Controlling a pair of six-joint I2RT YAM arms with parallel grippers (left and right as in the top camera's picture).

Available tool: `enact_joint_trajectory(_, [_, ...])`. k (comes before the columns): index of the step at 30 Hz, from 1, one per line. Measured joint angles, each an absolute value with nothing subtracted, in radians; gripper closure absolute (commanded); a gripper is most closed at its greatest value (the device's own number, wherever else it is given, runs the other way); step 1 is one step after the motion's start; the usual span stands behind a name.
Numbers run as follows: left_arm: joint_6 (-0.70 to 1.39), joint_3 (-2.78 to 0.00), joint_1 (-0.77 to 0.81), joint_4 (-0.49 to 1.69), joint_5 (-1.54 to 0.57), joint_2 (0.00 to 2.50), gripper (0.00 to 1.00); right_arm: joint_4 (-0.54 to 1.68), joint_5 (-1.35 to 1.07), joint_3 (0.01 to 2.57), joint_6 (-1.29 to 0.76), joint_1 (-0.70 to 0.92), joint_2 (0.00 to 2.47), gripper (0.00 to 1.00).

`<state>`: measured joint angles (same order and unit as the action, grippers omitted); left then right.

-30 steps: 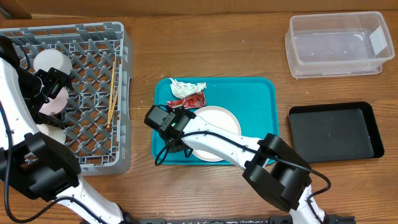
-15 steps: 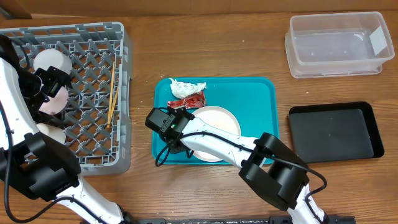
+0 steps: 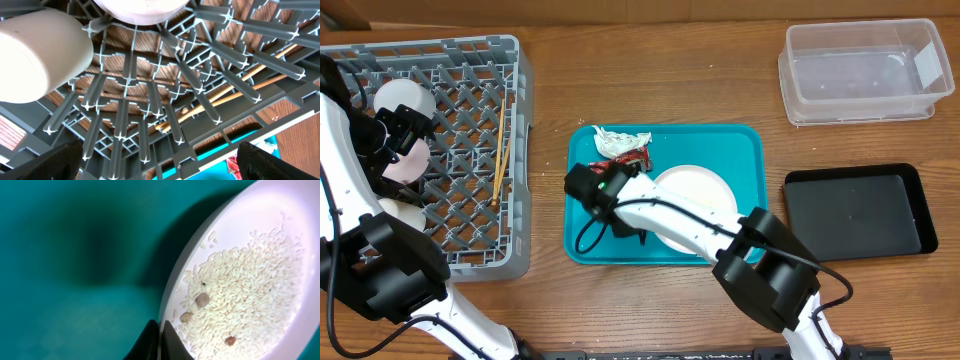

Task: Sort waste into correct bins and load items into the dishwasher
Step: 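Lift the rice plate with the right gripper toward the black tray, then tilt the plate over the black tray to dump the rice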

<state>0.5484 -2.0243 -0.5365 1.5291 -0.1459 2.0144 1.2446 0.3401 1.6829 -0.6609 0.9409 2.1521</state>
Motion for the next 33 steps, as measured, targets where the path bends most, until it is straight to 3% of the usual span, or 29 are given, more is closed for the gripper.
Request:
enact_joint_trajectory(14, [0.548,-2.024,-0.530,1.529,-0.146,2.014,0.00,1.565,0.480,2.005,-0.787,0.766,2.158,0.96])
enact_joint_trajectory(21, [0.548,-2.024,-0.524,1.529,-0.146,2.014,0.00,1.651,0.487,2.135,-0.800,0.581,2.157,0.96])
enact_joint_trajectory(33, [0.548,-2.024,-0.523,1.529,-0.146,2.014,0.00,1.645,0.375,2.147,-0.751,0.168,2.147,0.96])
